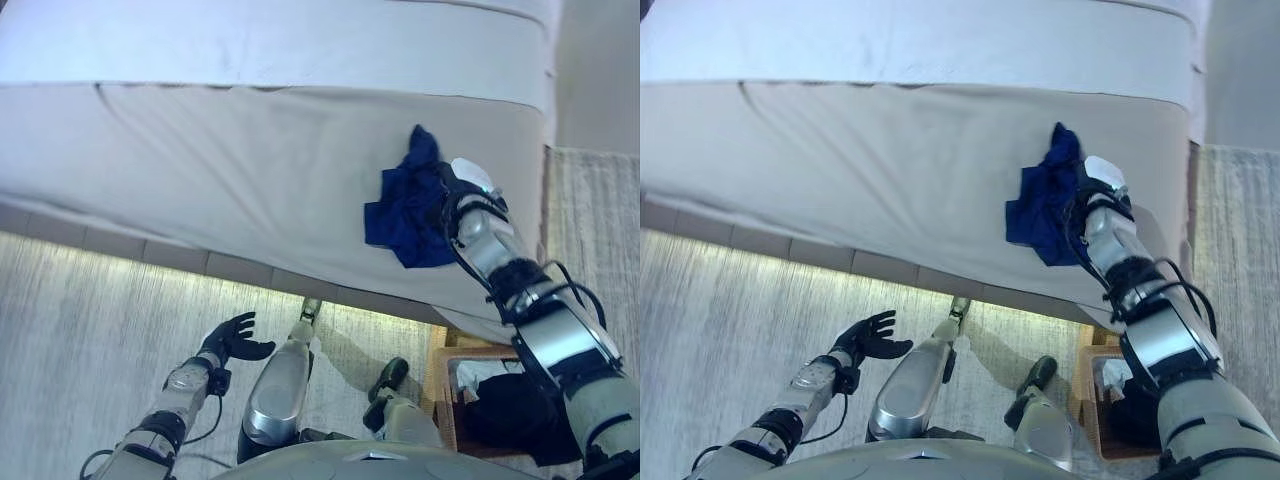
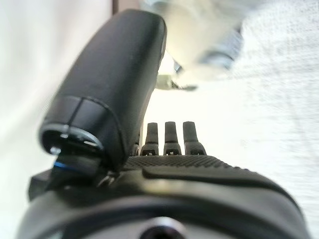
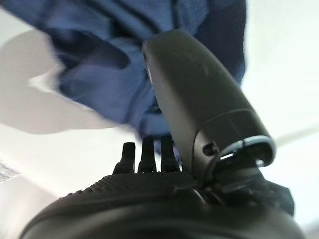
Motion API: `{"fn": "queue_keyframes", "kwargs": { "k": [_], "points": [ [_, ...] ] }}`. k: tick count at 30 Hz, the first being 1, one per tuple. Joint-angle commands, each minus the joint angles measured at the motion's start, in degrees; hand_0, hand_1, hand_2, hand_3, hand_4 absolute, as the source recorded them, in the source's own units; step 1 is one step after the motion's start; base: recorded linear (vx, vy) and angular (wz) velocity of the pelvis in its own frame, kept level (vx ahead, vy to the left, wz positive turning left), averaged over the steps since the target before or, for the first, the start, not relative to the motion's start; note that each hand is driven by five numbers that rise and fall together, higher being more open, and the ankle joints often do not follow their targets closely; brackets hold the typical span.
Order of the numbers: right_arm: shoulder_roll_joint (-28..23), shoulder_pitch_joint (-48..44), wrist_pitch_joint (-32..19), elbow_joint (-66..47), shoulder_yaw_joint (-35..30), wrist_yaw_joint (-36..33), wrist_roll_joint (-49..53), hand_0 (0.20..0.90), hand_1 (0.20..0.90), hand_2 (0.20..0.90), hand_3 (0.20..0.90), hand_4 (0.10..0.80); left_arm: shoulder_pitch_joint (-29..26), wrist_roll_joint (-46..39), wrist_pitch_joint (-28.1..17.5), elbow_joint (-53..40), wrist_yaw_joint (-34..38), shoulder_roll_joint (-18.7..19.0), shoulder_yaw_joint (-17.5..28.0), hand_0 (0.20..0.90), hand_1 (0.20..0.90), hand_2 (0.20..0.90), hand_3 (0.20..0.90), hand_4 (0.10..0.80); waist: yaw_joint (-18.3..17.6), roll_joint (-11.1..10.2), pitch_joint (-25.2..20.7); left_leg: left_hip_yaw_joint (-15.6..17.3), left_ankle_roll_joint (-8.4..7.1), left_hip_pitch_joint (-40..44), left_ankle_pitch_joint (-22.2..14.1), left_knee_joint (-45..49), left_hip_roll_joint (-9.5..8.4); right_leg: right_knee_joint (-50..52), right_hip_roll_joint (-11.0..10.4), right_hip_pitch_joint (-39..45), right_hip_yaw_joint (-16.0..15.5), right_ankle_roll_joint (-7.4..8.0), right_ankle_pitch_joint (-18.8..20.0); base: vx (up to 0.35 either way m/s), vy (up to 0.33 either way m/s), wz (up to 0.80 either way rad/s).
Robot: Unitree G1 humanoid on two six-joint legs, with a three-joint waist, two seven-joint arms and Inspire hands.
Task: Pick up the clothes from the bed and place them into the basket
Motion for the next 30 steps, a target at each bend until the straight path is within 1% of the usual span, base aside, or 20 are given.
{"fn": "queue_keyframes", "kwargs": {
  "k": [1, 3, 5, 6, 8, 9, 10, 12, 14, 15, 17, 18, 19, 20, 21, 22, 23, 24, 27, 30],
  "points": [
    [-2.42, -5.87, 4.75, 3.29, 2.61, 1.75, -0.82, 0.9, 0.9, 0.9, 0.9, 0.8, 1.49, -2.3, -2.08, 1.13, 0.1, 1.24, 0.58, 0.9, 0.9, 0.9, 0.9, 0.8, 2.86, 0.25, 2.0, 2.53, 3.79, 2.63, -10.89, 3.6, -2.49, 9.74, -0.6, -6.16, 1.4, -3.7, -0.2, 0.046, 0.022, 0.29],
    [-1.79, -6.5, 7.98, 6.5, 2.21, 4.2, -1.34, 0.9, 0.9, 0.9, 0.9, 0.8, 1.36, -2.04, -2.53, 0.65, -0.17, 1.1, 0.65, 0.9, 0.9, 0.9, 0.9, 0.8, 4.22, 0.18, 2.49, 2.21, 3.72, 1.73, -10.37, 3.32, -2.35, 9.46, -0.96, -6.25, -0.07, -3.75, -0.37, 0.027, -0.004, 0.21],
    [-1.58, -6.75, 12.67, 9.68, 2.22, 9.94, -3.0, 0.9, 0.9, 0.9, 0.9, 0.8, 1.22, -1.29, -2.61, -0.45, -0.4, 0.97, 0.37, 0.9, 0.9, 0.9, 0.9, 0.8, 5.51, 0.18, 3.22, 2.66, 3.66, 0.32, -10.09, 3.7, -2.38, 9.34, -1.43, -6.39, -2.09, -3.73, -0.28, 0.03, -0.026, 0.2],
    [-1.65, -6.82, 12.79, 10.37, 2.21, 10.53, -3.02, 0.9, 0.9, 0.9, 0.9, 0.8, 1.17, -1.23, -2.48, -0.84, -0.32, 0.98, 0.21, 0.9, 0.9, 0.9, 0.9, 0.8, 5.73, 0.17, 3.38, 2.6, 3.64, 0.1, -9.98, 3.71, -2.42, 9.31, -1.46, -6.42, -2.45, -3.68, -0.27, 0.05, -0.043, 0.3],
    [-1.41, -7.58, 14.93, 12.79, 2.54, 16.27, -6.65, 0.9, 0.9, 0.9, 0.9, 0.8, 0.83, -1.19, -2.02, -2.35, -0.14, 0.98, -0.23, 0.9, 0.9, 0.9, 0.9, 0.8, 6.75, -0.03, 4.15, 2.02, 3.51, -0.87, -9.54, 3.68, -2.59, 9.23, -1.48, -6.65, -3.84, -3.5, -0.04, 0.041, -0.042, 0.23],
    [-1.37, -7.78, 14.93, 13.34, 2.72, 17.1, -6.91, 0.505, 0.505, 0.505, 0.439, 0.339, 0.81, -1.2, -2.02, -2.86, -0.04, 0.99, -0.32, 0.9, 0.9, 0.9, 0.9, 0.8, 7.02, -0.1, 4.44, 1.78, 3.49, -1.06, -9.46, 3.64, -2.58, 9.28, -1.47, -6.77, -4.09, -3.43, 0.03, 0.042, -0.053, 0.15],
    [-1.39, -8.14, 14.4, 13.91, 2.98, 18.12, -7.44, 0.3, 0.3, 0.3, 0.2, 0.1, 0.75, -1.42, -1.71, -3.94, 0.2, 1.16, -0.6, 0.9, 0.9, 0.9, 0.9, 0.8, 7.39, -0.22, 4.86, 1.15, 3.47, -1.24, -9.28, 3.41, -2.59, 9.38, -1.34, -7.03, -4.33, -3.33, 0.06, 0.036, -0.06, 0.09],
    [-1.21, -8.57, 13.29, 14.15, 3.1, 17.16, -6.48, 0.3, 0.3, 0.3, 0.2, 0.1, 0.55, -1.56, -1.3, -4.82, 0.62, 1.33, -0.96, 0.9, 0.9, 0.9, 0.9, 0.8, 7.66, -0.42, 5.16, 0.57, 3.39, -1.36, -9.0, 2.94, -2.47, 9.25, -1.06, -7.18, -4.43, -3.22, 0.01, 0.025, -0.078, 0.06],
    [-1.09, -9.57, 11.25, 13.27, 3.03, 12.09, -2.22, 0.3, 0.3, 0.3, 0.2, 0.1, 0.12, -1.62, -0.52, -5.65, 1.05, 1.86, -1.42, 0.9, 0.9, 0.9, 0.9, 0.8, 7.76, -0.82, 5.47, -0.16, 3.26, -1.27, -8.66, 2.12, -2.27, 9.01, -0.57, -7.46, -4.13, -2.97, 0.26, 0.018, -0.109, 0.1],
    [-1.2, -10.62, 7.58, 11.5, 2.68, 5.11, 3.2, 0.3, 0.3, 0.3, 0.2, 0.1, -0.01, -1.66, -0.52, -5.48, 1.39, 2.05, -1.69, 0.9, 0.9, 0.9, 0.9, 0.8, 7.6, -1.21, 5.49, -0.64, 3.19, -1.24, -8.67, 1.86, -2.09, 8.84, -0.11, -7.72, -3.54, -2.82, 0.4, 0.008, -0.093, 0.05],
    [-1.28, -11.9, 4.7, 9.27, 2.13, -1.38, 8.09, 0.3, 0.3, 0.3, 0.2, 0.1, -0.05, -1.8, -0.67, -5.1, 1.5, 2.26, -1.76, 0.9, 0.9, 0.9, 0.9, 0.8, 7.31, -1.51, 5.49, -0.81, 3.14, -0.95, -8.94, 1.9, -1.93, 8.87, 0.22, -7.9, -2.93, -2.71, 0.63, 0.0, -0.062, -0.02],
    [-1.72, -13.72, 1.29, 3.39, 1.07, -10.63, 13.18, 0.3, 0.3, 0.3, 0.2, 0.1, 0.51, -1.85, -1.86, -3.69, 1.87, 2.14, -1.46, 0.9, 0.9, 0.9, 0.9, 0.8, 6.48, -2.14, 5.46, -0.45, 3.05, -0.05, -9.6, 2.21, -1.5, 9.06, 0.58, -7.83, -1.81, -2.62, 0.79, -0.007, -0.04, -0.18],
    [-2.07, -13.82, 1.19, -1.26, 0.17, -13.54, 13.8, 0.3, 0.3, 0.3, 0.2, 0.1, 1.1, -2.05, -2.59, -3.05, 2.31, 1.99, -1.14, 0.9, 0.9, 0.9, 0.9, 0.8, 5.78, -2.64, 5.39, -0.08, 3.06, 0.58, -10.09, 2.27, -1.22, 9.08, 0.82, -7.77, -1.1, -2.55, 0.95, -0.009, -0.025, -0.26],
    [-2.99, -13.27, -1.68, -8.42, -0.92, -19.74, 15.65, 0.3, 0.3, 0.3, 0.2, 0.1, 2.04, -2.16, -3.49, -2.2, 2.94, 1.79, -0.43, 0.9, 0.9, 0.9, 0.9, 0.8, 4.55, -3.48, 5.05, 0.75, 3.14, 1.6, -10.73, 2.16, -0.74, 9.0, 1.26, -7.65, 0.05, -2.39, 1.22, -0.008, -0.016, -0.31],
    [-3.31, -12.84, -3.26, -10.44, -1.37, -22.24, 16.35, 0.3, 0.3, 0.3, 0.2, 0.1, 2.34, -1.89, -3.76, -1.98, 3.07, 1.73, -0.26, 0.9, 0.9, 0.9, 0.9, 0.8, 4.2, -3.76, 4.91, 1.08, 3.17, 1.98, -10.96, 2.11, -0.58, 8.95, 1.39, -7.56, 0.43, -2.34, 1.29, 0.004, -0.018, -0.38],
    [-4.26, -11.15, -5.33, -18.17, -3.89, -25.83, 16.08, 0.3, 0.3, 0.3, 0.2, 0.1, 3.32, -2.03, -4.34, -1.16, 3.59, 1.61, 0.45, 0.9, 0.9, 0.9, 0.9, 0.8, 2.71, -4.56, 4.27, 2.01, 3.35, 3.29, -11.74, 2.03, -0.17, 8.88, 1.8, -7.2, 1.62, -2.25, 1.39, -0.059, 0.011, -0.51],
    [-4.55, -10.34, -6.46, -20.48, -5.05, -27.71, 15.99, 0.3, 0.3, 0.3, 0.2, 0.1, 3.63, -1.74, -4.73, -0.79, 3.58, 1.62, 0.56, 0.9, 0.9, 0.9, 0.9, 0.8, 2.21, -4.73, 4.02, 2.52, 3.75, 2.85, -10.84, 2.37, -0.31, 8.44, 1.68, -7.46, 1.32, -2.73, 2.6, -0.05, 0.004, -0.63],
    [-5.35, -8.08, -6.78, -29.64, -8.74, -29.61, 14.48, 0.3, 0.3, 0.3, 0.2, 0.1, 4.13, -1.42, -4.6, -0.2, 3.82, 1.35, 1.35, 0.9, 0.9, 0.9, 0.9, 0.8, 0.56, -5.27, 3.07, 3.51, 4.05, 4.25, -11.62, 2.26, -0.12, 8.27, 2.0, -6.96, 2.47, -2.6, 2.84, -0.05, 0.003, -0.53],
    [-6.08, -2.68, -8.85, -42.9, -13.72, -34.46, 11.8, 0.3, 0.3, 0.3, 0.2, 0.1, 4.94, -0.04, -3.95, 0.95, 3.62, 0.97, 2.64, 0.9, 0.9, 0.9, 0.9, 0.8, -2.5, -5.83, -0.03, 5.58, 4.45, 7.43, -12.86, 1.97, 0.28, 7.53, 2.66, -5.18, 4.46, -2.59, 2.78, 0.043, -0.058, -0.45],
    [-7.21, 3.17, -9.85, -50.97, -17.31, -36.55, 9.43, 0.3, 0.3, 0.3, 0.2, 0.1, 5.9, 2.43, -3.51, 1.51, 2.72, 0.6, 3.44, 0.9, 0.9, 0.9, 0.9, 0.8, -4.79, -5.69, -3.42, 7.59, 4.68, 10.52, -13.84, 1.65, 0.63, 6.56, 3.24, -3.06, 5.66, -2.53, 2.42, 0.032, -0.094, -0.42]
  ]
}}
